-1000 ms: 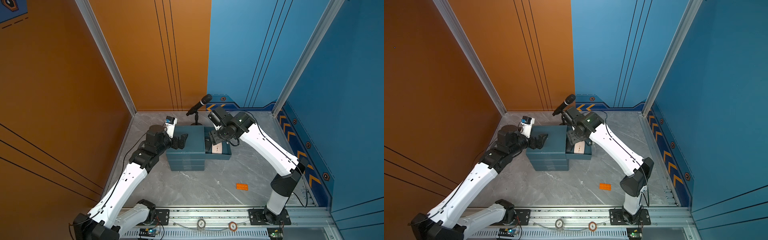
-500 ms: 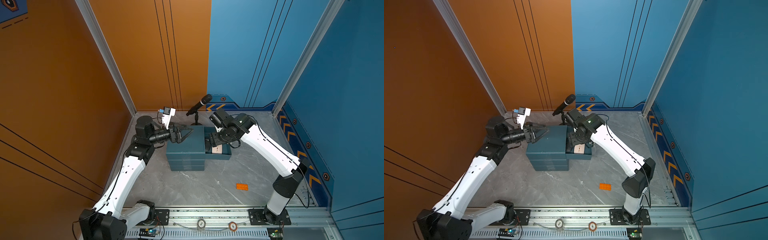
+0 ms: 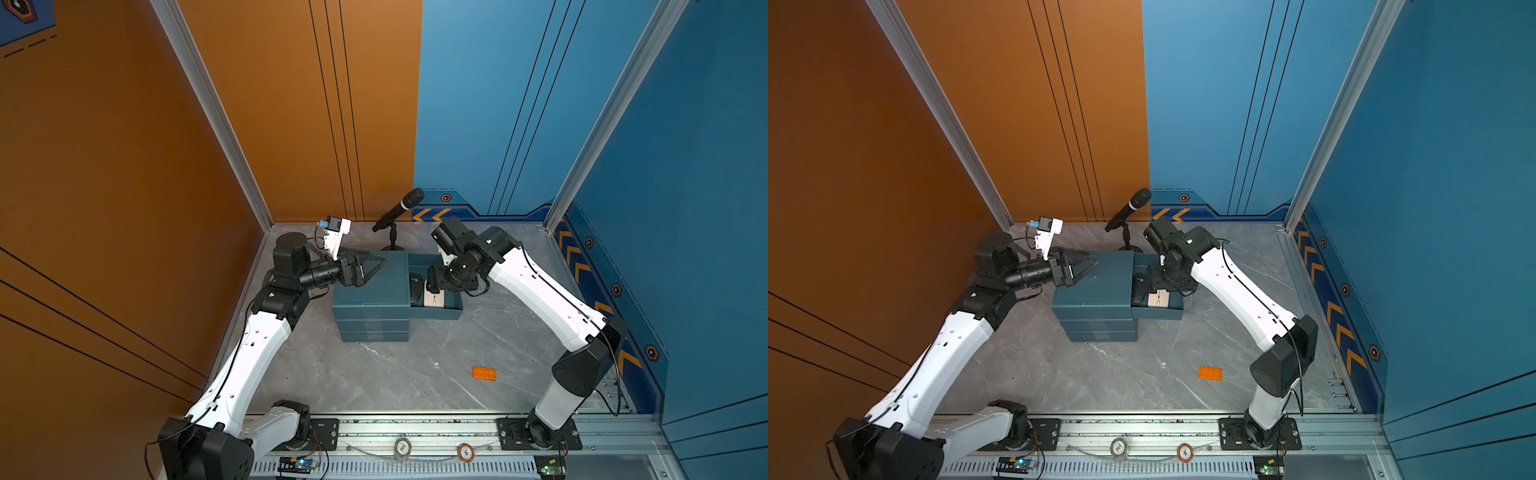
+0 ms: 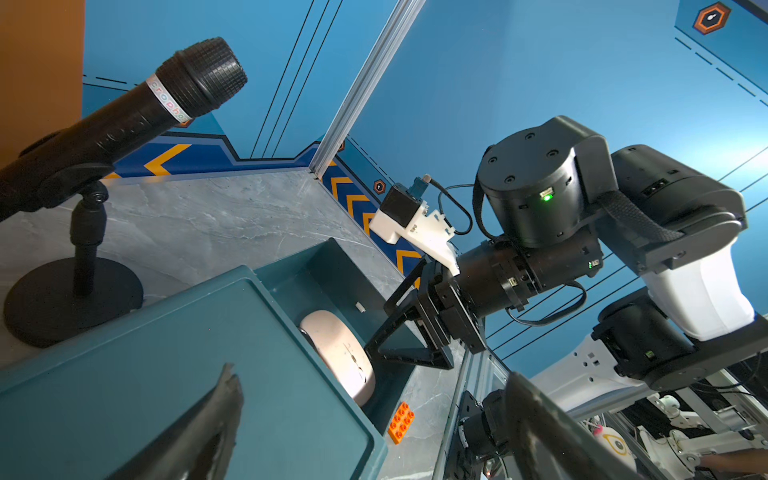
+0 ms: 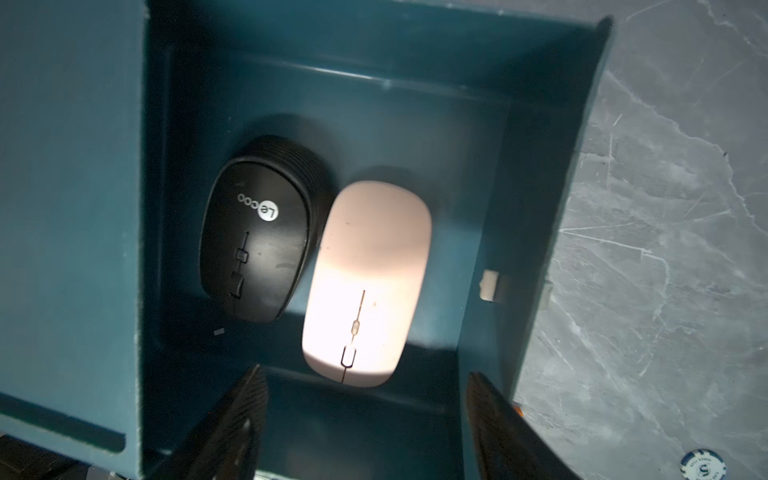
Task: Take the mice out of the drawer
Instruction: Move the mouse to the drawer.
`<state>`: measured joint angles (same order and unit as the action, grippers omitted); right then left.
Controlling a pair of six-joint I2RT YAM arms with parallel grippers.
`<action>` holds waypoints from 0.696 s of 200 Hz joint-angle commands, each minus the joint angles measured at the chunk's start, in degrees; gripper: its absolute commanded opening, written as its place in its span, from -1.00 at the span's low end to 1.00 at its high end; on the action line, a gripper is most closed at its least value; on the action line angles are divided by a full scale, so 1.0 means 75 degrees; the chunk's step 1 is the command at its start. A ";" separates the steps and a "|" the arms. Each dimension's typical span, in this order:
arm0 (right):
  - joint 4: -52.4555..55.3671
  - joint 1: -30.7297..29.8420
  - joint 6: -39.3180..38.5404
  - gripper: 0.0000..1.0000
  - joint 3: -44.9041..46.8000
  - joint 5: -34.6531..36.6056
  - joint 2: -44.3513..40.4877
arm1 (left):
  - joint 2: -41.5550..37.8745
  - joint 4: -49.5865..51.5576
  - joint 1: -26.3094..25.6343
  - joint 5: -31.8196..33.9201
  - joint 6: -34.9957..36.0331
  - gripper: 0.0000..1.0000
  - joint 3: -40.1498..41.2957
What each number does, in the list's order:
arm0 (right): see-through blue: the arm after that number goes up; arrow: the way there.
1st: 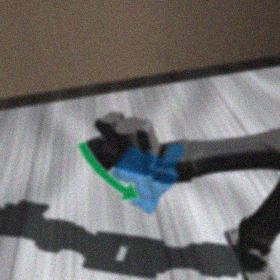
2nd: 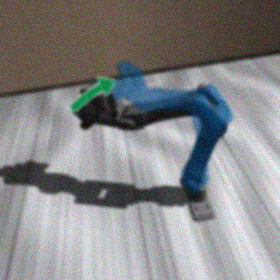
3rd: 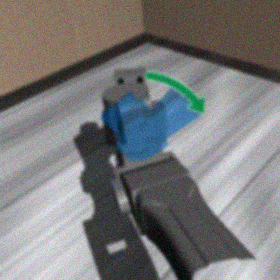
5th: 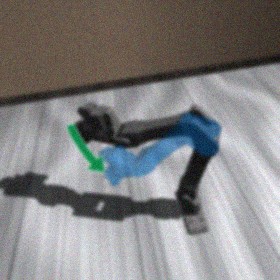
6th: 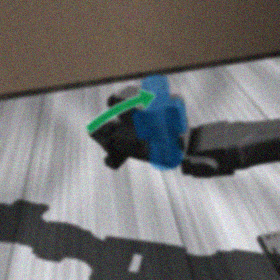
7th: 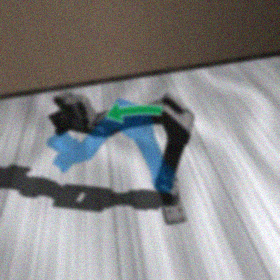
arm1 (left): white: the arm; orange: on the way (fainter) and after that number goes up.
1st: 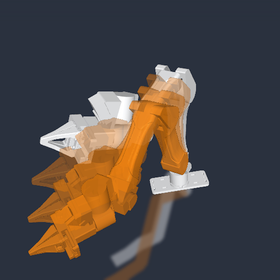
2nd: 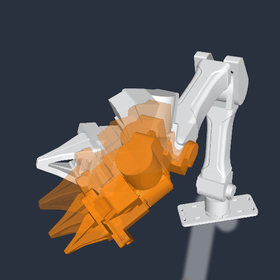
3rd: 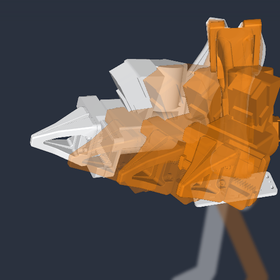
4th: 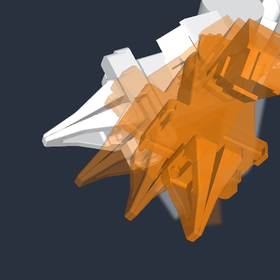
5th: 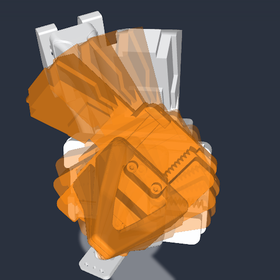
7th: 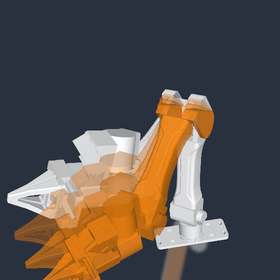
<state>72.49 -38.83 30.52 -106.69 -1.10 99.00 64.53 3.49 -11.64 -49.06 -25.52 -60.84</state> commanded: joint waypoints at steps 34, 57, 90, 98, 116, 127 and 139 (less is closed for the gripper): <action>0.0108 -0.0418 -0.0103 0.39 -0.0132 -0.0010 0.0483 | 0.0041 0.0380 -0.0018 0.0455 0.0340 0.95 -0.0204; 0.0193 -0.0449 -0.0097 0.35 -0.0182 -0.0064 0.0650 | -0.0014 0.0504 -0.0042 0.0652 0.0476 0.95 -0.0220; 0.0527 -0.0511 -0.0033 0.36 -0.0223 0.0113 0.0686 | -0.0053 0.0590 -0.0042 0.0816 0.0564 0.95 -0.0211; 0.0675 -0.0577 -0.0049 0.35 -0.0235 0.0248 0.0718 | -0.0056 0.0619 -0.0053 0.0859 0.0577 0.95 -0.0204; 0.0860 -0.0656 -0.0039 0.35 -0.0180 0.0437 0.0783 | -0.0038 0.0651 -0.0062 0.0950 0.0607 0.95 -0.0204; 0.0879 -0.0667 -0.0050 0.33 -0.0107 0.0439 0.0822 | -0.0023 0.0649 -0.0064 0.0963 0.0602 0.95 -0.0207; 0.0862 -0.0670 -0.0084 0.31 -0.0083 0.0372 0.0887 | -0.0026 0.0647 -0.0071 0.0960 0.0604 0.95 -0.0203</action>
<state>75.92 -43.40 30.28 -106.76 0.19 104.29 64.62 7.53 -11.70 -42.87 -22.24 -60.84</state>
